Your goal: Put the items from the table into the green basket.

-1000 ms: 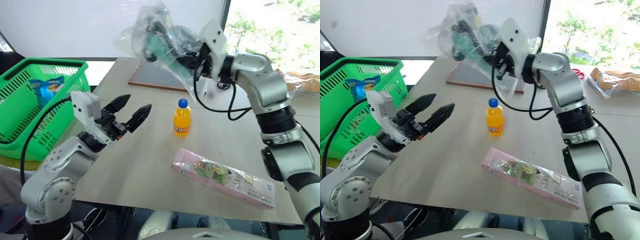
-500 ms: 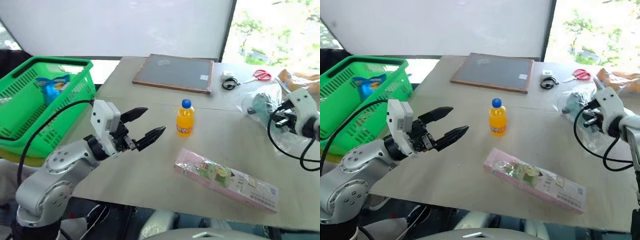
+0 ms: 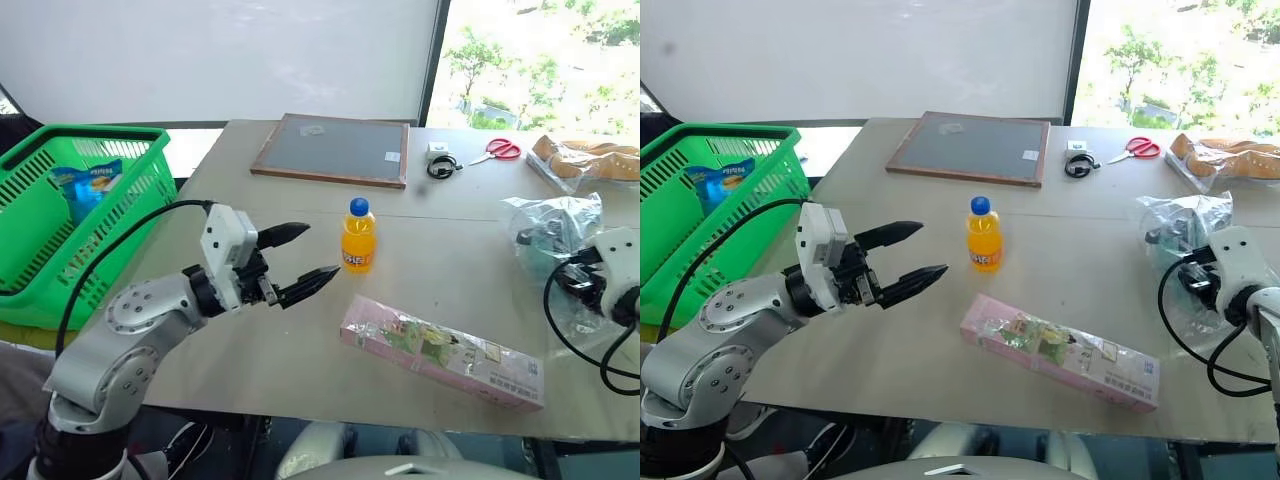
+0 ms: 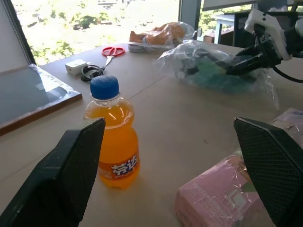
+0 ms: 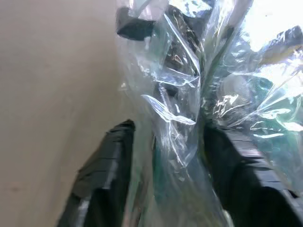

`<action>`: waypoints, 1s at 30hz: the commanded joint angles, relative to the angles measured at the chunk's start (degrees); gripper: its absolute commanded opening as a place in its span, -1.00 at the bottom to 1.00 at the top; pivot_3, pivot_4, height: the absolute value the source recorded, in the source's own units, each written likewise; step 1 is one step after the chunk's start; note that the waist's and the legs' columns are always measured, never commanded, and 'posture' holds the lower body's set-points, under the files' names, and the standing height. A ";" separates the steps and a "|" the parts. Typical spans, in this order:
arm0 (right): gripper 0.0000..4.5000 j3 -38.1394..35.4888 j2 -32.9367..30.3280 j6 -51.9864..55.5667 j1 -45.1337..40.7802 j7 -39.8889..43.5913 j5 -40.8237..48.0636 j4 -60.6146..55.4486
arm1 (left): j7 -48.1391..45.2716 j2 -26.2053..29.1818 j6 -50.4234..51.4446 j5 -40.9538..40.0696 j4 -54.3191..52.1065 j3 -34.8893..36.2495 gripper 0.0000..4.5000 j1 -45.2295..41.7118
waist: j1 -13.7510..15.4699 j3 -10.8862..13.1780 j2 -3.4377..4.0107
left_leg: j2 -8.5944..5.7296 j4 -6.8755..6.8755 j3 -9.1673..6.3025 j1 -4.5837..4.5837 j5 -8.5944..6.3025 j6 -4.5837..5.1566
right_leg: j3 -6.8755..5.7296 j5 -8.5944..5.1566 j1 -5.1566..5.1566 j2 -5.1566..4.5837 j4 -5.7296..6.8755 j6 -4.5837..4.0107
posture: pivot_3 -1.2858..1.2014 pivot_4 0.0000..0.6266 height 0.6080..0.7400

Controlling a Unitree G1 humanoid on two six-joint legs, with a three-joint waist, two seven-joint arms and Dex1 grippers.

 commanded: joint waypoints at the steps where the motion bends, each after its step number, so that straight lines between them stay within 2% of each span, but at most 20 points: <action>1: 0.94 -6.56 -1.75 -9.47 3.13 10.22 6.50 -4.25 | -3.87 2.25 0.85 -1.02 -0.94 -1.64 1.00 -0.91 | -0.41 0.00 0.00 | 0.00 0.00 0.00 0.00 0.00 0.00 | 0.01 0.00 0.01 0.00 -0.02 0.00 | 0.05 -0.89 1.00; 3: 0.97 -12.28 -0.75 -10.74 3.68 15.85 13.98 -6.22 | -6.28 3.98 2.30 -1.75 -1.58 -3.32 1.00 -1.91 | -1.14 0.03 0.05 | 0.02 0.00 0.00 0.03 -0.01 0.02 | 0.00 0.00 0.07 0.00 -0.03 0.00 | 0.04 -0.89 1.00; 6: 0.97 -18.61 -5.05 -9.82 9.25 26.71 21.88 -10.80 | -11.93 8.14 1.48 2.28 -1.41 -8.47 1.00 -5.00 | -1.87 0.19 0.27 | 0.02 0.00 -0.02 0.22 -0.18 0.29 | -0.07 -0.01 0.36 -0.01 -0.12 0.01 | 0.01 -0.87 1.00; 11: 0.97 -23.57 -9.79 -14.08 17.93 36.68 24.95 -18.97 | -20.22 11.26 -0.38 11.52 4.83 -19.34 1.00 -15.56 | -3.24 0.37 0.43 | 0.09 -0.05 -0.04 0.52 -0.32 0.51 | -0.14 -0.01 0.72 0.00 -0.38 0.02 | -0.04 -0.82 1.00; 15: 0.97 -22.94 -14.46 -17.35 22.35 44.77 25.40 -21.60 | -26.23 6.21 2.13 16.12 11.41 -30.82 1.00 -28.46 | -4.34 0.85 0.55 | 0.10 0.04 -0.05 0.48 -0.37 0.59 | -0.18 0.05 0.85 -0.01 -0.64 0.12 | -0.08 -0.76 1.00; 22: 0.97 -19.85 -16.12 -17.74 21.50 44.47 28.33 -23.76 | -33.56 2.85 2.72 22.69 17.35 -41.61 1.00 -36.77 | -8.28 1.77 0.17 | 0.10 0.12 -0.05 0.21 -0.42 0.66 | -0.12 0.09 0.66 -0.02 -0.73 0.21 | -0.12 -0.65 1.00; 30: 0.97 -15.83 -14.27 -19.25 21.57 39.28 26.82 -25.66 | -31.84 -1.49 -5.07 40.98 26.03 -54.43 1.00 -37.64 | -8.15 2.45 0.35 | 0.10 0.19 -0.05 0.10 -0.50 0.79 | -0.14 0.10 0.59 -0.03 -0.69 0.24 | -0.15 -0.68 1.00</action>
